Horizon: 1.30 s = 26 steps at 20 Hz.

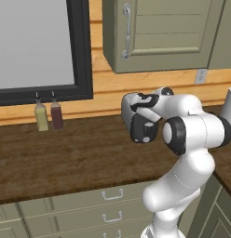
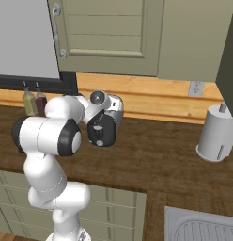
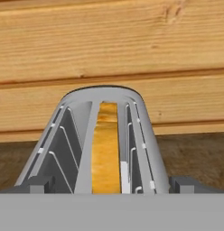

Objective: Start the toaster. Once the lever pops up, take the bread to the plate on the dining counter.

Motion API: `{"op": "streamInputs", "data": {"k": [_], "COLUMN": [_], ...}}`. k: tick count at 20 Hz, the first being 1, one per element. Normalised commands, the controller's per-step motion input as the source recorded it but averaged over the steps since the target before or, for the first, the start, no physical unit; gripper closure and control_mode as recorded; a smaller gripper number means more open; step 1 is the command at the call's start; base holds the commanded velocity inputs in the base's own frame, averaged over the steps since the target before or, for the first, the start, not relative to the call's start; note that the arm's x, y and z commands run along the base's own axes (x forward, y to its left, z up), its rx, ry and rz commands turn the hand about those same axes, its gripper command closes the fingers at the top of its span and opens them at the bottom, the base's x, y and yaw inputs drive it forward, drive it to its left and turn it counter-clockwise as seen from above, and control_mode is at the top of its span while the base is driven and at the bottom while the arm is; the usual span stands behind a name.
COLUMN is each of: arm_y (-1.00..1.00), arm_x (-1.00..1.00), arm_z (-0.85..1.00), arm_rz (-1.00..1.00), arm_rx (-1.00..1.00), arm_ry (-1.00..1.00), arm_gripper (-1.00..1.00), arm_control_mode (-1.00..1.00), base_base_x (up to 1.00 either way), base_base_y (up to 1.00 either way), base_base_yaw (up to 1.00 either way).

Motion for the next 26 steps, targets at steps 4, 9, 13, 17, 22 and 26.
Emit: {"op": "streamInputs", "data": {"k": [4, 9, 13, 17, 22, 26], "arm_y": [0.00, 0.00, 0.00, 0.00, 0.00, 0.00], "arm_x": [0.02, 0.00, 0.00, 0.00, 0.00, 0.00], "arm_z": [-0.04, -0.09, -0.03, -0.03, 0.00, 0.00], "arm_rz": [0.00, 0.00, 0.00, 0.00, 0.00, 0.00], "arm_rx": [0.00, 0.00, 0.00, 0.00, 0.00, 0.00], "arm_ry": [0.00, 0.01, 0.00, 0.00, 0.00, 0.00], "arm_gripper": [-1.00, -1.00, -1.00, -1.00, -1.00, -1.00], "arm_control_mode": [-1.00, -1.00, -1.00, -1.00, -1.00, -1.00], "base_base_x": [0.00, 0.00, 0.00, 0.00, 0.00, 0.00], "base_base_y": [0.00, 0.00, 0.00, 0.00, 0.00, 0.00], "base_base_yaw": [0.00, 0.00, 0.00, 0.00, 0.00, 0.00]}}
